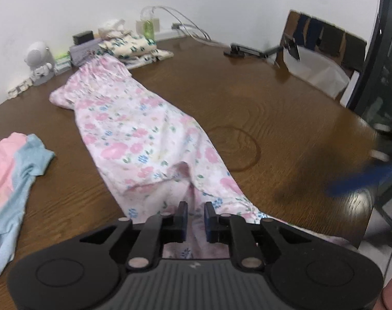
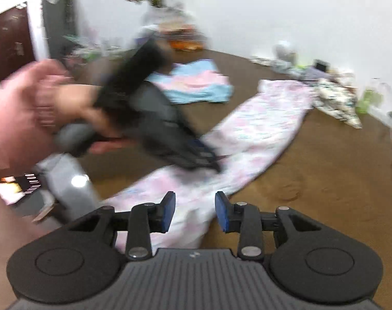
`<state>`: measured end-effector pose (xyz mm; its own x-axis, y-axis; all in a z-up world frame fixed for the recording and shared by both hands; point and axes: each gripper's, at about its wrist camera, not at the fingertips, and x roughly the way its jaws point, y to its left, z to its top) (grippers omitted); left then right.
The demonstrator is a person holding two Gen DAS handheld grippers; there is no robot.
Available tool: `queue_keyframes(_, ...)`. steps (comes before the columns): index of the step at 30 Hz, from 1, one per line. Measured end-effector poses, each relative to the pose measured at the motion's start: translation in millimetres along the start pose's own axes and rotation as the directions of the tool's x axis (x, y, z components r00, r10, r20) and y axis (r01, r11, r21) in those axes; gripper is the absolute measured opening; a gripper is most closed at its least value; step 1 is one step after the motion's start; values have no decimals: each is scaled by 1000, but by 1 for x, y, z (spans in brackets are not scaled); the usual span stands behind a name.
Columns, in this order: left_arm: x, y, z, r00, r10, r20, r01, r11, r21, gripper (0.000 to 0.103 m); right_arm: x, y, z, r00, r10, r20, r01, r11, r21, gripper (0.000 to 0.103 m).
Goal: Fold clothes
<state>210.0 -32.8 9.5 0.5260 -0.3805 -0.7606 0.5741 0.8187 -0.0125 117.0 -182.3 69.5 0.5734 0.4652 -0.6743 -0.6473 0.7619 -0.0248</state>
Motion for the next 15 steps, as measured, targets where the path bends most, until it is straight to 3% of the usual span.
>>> queue_keyframes(5, -25, 12, -6, 999, 33, 29, -33, 999, -15, 18, 50, -31, 29, 999, -37, 32, 35, 998, 57, 29)
queue_keyframes(12, -33, -3, -20, 998, -39, 44, 37, 998, 54, 18, 109, -65, 80, 1000, 23, 17, -25, 992, 125, 29)
queue_keyframes(15, -30, -16, -19, 997, -58, 55, 51, 992, 117, 23, 130, -82, 114, 1000, -2, -14, 5, 985, 171, 32)
